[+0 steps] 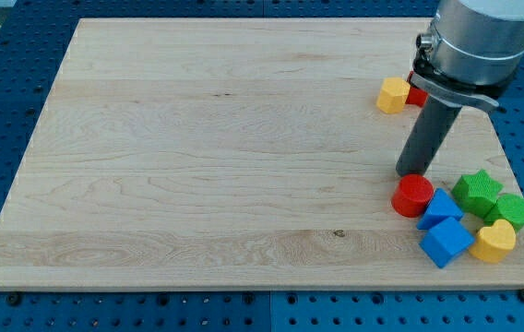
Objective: Adjust the red circle and blue cube into the group of blue blocks
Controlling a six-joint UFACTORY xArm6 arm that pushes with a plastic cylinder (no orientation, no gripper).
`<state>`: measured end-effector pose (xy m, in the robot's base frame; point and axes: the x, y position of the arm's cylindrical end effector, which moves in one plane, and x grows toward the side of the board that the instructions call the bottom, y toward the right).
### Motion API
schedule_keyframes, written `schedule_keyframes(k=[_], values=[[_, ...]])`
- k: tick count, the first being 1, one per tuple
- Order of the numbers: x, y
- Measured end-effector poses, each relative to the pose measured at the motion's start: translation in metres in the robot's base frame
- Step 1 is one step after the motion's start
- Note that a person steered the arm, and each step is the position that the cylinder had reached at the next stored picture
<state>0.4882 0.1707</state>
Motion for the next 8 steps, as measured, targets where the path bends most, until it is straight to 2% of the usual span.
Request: schedule_keyframes(k=[1,2,4,6,8], values=[[-0.009,-0.045],[0.009,-0.093],[0.04,-0.075],[0.04,-0.024],[0.04,0.0]])
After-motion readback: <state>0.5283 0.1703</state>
